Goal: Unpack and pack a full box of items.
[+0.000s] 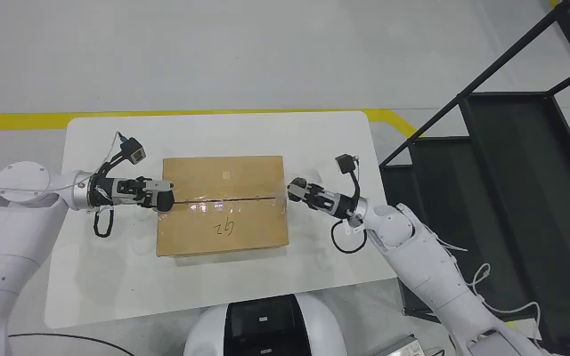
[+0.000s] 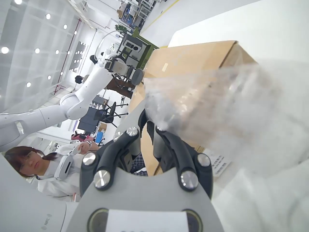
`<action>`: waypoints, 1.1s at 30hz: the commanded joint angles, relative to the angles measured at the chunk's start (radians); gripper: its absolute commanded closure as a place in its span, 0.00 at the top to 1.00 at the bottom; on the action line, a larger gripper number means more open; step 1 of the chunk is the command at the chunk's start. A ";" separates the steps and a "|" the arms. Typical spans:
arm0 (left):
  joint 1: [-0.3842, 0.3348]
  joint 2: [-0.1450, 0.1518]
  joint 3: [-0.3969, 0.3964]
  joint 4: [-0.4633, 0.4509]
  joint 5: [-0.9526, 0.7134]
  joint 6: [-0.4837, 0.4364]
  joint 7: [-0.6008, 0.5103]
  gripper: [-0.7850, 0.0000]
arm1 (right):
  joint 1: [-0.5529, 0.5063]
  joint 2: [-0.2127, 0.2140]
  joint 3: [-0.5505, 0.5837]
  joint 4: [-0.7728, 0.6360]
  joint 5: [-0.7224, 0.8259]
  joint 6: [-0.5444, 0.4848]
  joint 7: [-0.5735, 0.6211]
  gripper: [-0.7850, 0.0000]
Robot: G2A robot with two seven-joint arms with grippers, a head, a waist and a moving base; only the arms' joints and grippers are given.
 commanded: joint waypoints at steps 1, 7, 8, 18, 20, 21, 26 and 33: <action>0.000 0.000 0.000 0.000 0.000 0.000 0.000 1.00 | 0.013 -0.003 -0.010 -0.005 -0.013 0.012 0.001 0.00; 0.003 0.000 0.000 -0.002 0.001 0.001 0.008 1.00 | 0.053 -0.013 -0.048 -0.024 -0.067 0.047 0.021 0.00; 0.011 -0.001 0.000 -0.015 0.007 0.005 0.030 1.00 | 0.060 -0.015 -0.055 -0.025 -0.077 0.056 0.023 0.00; 0.046 0.006 -0.029 -0.067 0.036 0.029 0.058 1.00 | 0.117 -0.037 -0.135 -0.016 -0.153 0.124 0.051 0.00; 0.049 0.006 -0.033 -0.070 0.039 0.031 0.058 1.00 | 0.129 -0.042 -0.150 -0.011 -0.171 0.136 0.048 0.00; 0.051 0.006 -0.035 -0.071 0.042 0.031 0.060 1.00 | 0.134 -0.044 -0.157 -0.008 -0.181 0.144 0.046 0.00; 0.058 0.006 -0.046 -0.076 0.048 0.032 0.062 1.00 | 0.161 -0.056 -0.188 0.002 -0.223 0.174 0.038 0.00; 0.066 0.006 -0.063 -0.076 0.050 0.033 0.057 1.00 | 0.184 -0.068 -0.214 -0.001 -0.275 0.219 0.033 0.10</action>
